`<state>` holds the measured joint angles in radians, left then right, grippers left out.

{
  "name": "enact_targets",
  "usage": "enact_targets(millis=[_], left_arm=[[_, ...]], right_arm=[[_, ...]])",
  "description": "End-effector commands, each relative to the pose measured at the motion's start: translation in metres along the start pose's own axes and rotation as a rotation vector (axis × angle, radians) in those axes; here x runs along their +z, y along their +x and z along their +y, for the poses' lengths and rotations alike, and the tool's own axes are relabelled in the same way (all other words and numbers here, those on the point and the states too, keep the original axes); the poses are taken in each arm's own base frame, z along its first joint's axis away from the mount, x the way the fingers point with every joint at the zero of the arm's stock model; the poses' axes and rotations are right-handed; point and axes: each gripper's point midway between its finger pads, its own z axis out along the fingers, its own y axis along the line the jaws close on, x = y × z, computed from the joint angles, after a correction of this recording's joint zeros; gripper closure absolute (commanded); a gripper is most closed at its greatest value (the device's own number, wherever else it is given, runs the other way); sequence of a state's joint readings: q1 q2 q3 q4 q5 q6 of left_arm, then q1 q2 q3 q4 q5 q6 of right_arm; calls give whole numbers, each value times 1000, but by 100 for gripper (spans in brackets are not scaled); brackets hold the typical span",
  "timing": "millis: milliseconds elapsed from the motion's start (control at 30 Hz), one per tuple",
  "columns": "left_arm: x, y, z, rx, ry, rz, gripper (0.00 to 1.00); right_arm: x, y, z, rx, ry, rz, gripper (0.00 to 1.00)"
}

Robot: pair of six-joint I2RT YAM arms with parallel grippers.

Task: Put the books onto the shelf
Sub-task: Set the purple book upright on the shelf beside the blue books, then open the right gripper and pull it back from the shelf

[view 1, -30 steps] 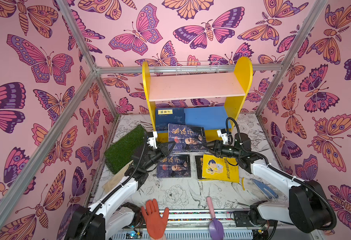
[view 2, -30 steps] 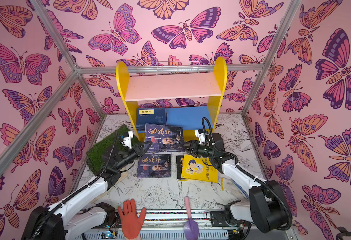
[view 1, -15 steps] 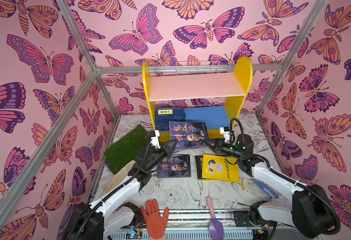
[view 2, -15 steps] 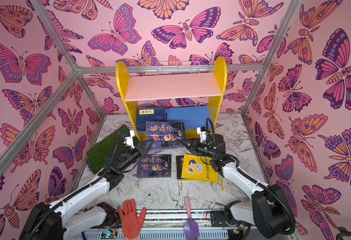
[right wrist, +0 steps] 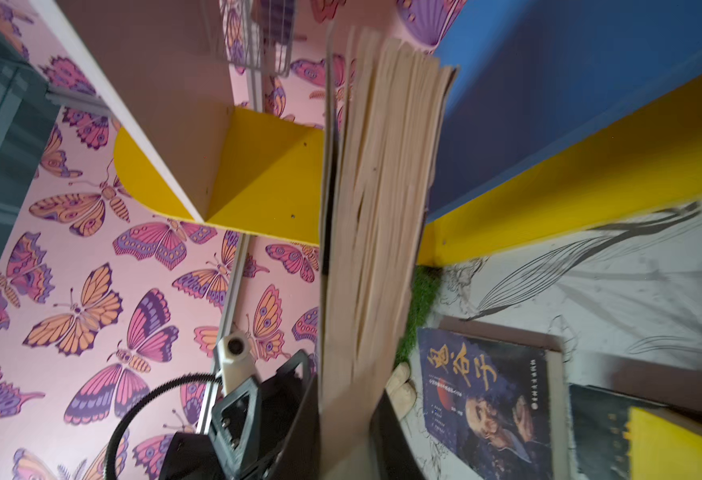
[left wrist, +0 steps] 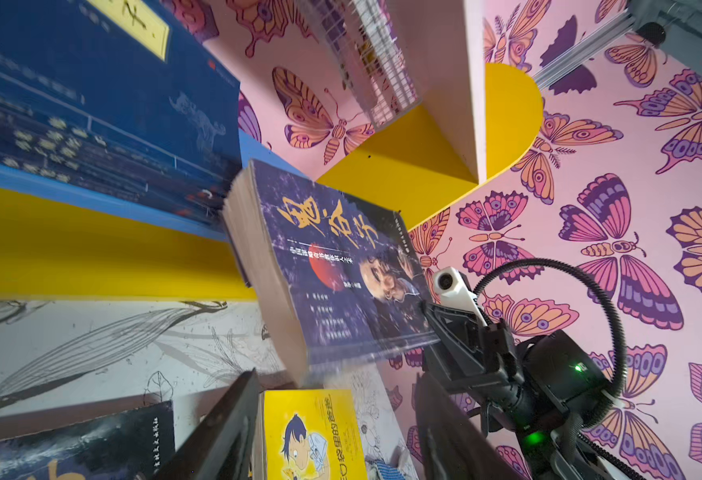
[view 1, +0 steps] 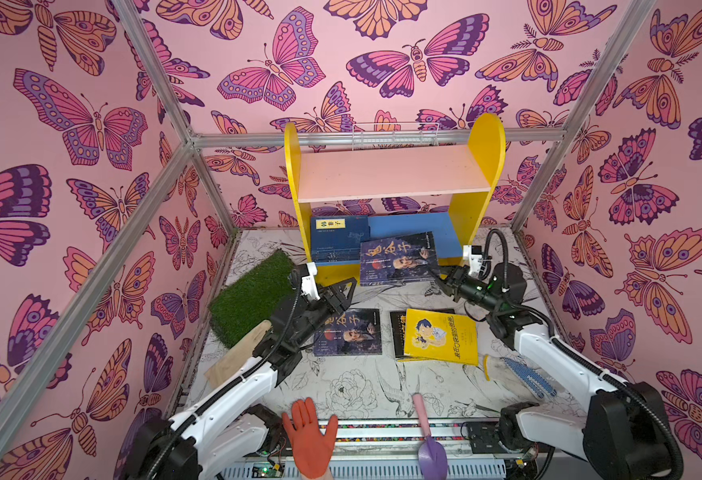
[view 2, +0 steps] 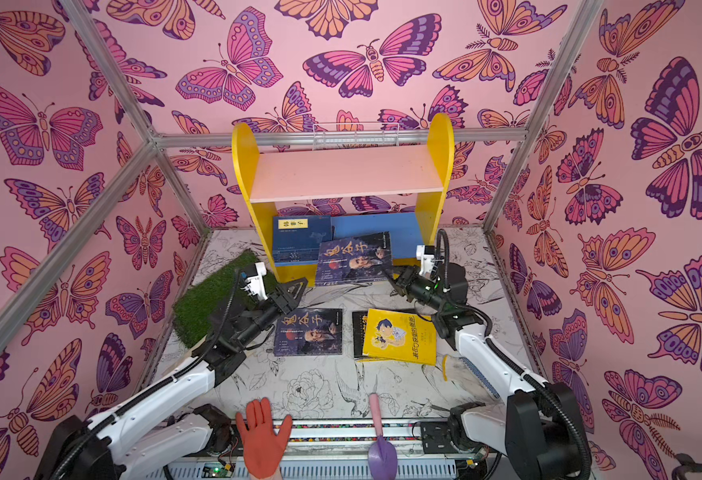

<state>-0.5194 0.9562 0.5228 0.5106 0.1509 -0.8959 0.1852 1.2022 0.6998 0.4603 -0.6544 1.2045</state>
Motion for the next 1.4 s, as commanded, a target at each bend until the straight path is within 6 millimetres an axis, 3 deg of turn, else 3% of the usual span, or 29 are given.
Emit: enact_targets(millis=[0, 200, 533, 900, 1067, 1167, 1233, 1367], left_arm=[[-16, 0, 20, 30, -101, -25, 38], [-38, 2, 43, 21, -199, -55, 37], [-41, 6, 45, 20, -205, -37, 36], [-40, 10, 49, 15, -211, -19, 36], [-38, 12, 47, 13, -202, -6, 36], [-37, 13, 48, 6, -203, 1, 36], [-36, 14, 47, 0, -201, 3, 36], [-36, 14, 48, -2, -201, 4, 36]], right_arm=[[-17, -28, 41, -136, -65, -53, 100], [-11, -46, 26, -257, 57, -46, 100], [21, -92, 12, -299, 117, -138, 100], [49, -105, -11, -319, 251, -152, 99], [53, -112, -34, -310, 419, -195, 63], [48, -116, -41, -315, 521, -240, 53], [48, -116, -60, -301, 610, -242, 48], [33, -116, -77, -282, 738, -271, 39]])
